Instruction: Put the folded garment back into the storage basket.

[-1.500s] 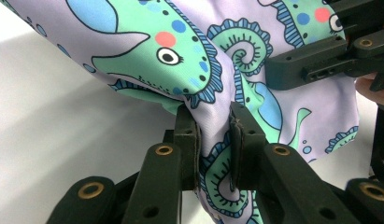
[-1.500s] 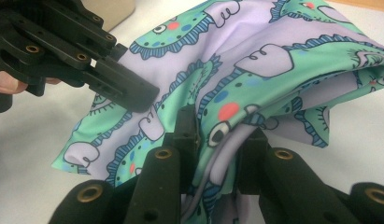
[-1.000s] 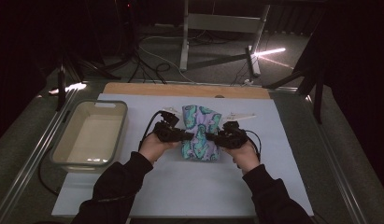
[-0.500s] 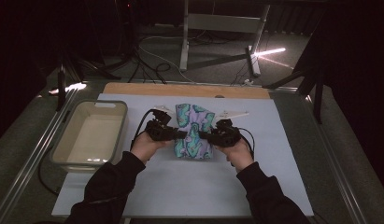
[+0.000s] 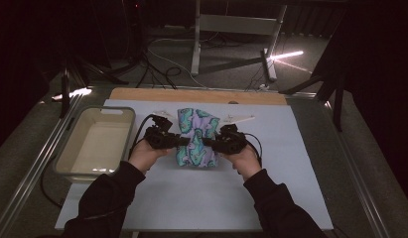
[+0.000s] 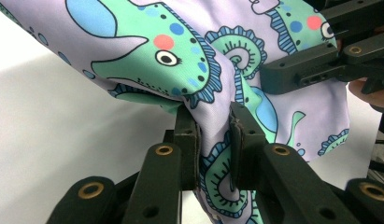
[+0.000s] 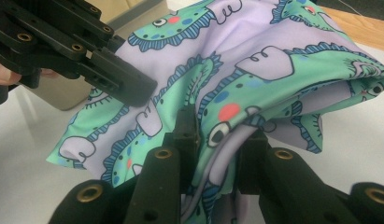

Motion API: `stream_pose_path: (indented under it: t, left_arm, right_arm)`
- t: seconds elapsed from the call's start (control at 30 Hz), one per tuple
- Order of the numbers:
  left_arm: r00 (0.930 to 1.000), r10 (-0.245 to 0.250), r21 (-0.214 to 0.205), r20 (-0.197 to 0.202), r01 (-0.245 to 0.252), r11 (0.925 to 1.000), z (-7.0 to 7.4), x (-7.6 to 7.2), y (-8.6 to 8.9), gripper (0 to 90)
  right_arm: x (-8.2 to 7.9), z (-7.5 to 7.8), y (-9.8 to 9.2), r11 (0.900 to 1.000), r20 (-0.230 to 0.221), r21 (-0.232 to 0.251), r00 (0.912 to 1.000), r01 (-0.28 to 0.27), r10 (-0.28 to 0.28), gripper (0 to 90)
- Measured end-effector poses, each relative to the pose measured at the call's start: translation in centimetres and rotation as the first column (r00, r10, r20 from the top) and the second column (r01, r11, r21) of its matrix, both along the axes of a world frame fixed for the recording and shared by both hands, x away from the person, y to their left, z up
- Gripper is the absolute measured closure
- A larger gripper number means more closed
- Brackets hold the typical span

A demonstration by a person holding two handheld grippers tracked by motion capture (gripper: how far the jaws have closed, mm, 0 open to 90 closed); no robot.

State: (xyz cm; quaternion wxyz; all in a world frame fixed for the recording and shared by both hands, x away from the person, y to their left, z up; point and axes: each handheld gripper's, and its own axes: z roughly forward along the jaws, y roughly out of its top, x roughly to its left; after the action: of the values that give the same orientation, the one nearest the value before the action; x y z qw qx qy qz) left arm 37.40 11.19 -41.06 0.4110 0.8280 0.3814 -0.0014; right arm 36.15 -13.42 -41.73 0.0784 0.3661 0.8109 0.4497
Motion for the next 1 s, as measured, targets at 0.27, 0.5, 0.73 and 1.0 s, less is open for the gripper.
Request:
stream_pose_path:
  t: [0.27, 0.5, 0.73, 1.0]
  left_arm:
    - [0.9996, 0.027, 0.005, 0.007, -0.027, 0.9996, 0.4, -0.3, 1.5, 76.3]
    - [0.9989, 0.044, 0.007, 0.016, -0.044, 0.999, 0.9, -0.6, 3.0, 76.4]
    - [0.9979, 0.058, 0.013, 0.028, -0.059, 0.9982, 1.7, -0.9, 4.4, 76.4]
    - [0.9957, 0.081, 0.011, 0.046, -0.081, 0.9966, 2.6, -1.3, 6.0, 76.4]
  right_arm:
    - [0.1, 0.2, 1.7, 0.9995, 0.003, 0.013, 0.9996, -0.027, 0.027, 75.1]
    - [0.2, 0.5, 3.2, 0.9988, 0.016, 0.005, 0.9987, -0.048, 0.048, 75.1]
    - [0.4, 1.1, 4.4, 0.9977, 0.027, 0.013, 0.9975, -0.066, 0.066, 75.1]
    - [0.4, 2.1, 5.9, 0.9955, 0.049, 0.014, 0.9945, -0.094, 0.093, 75.1]
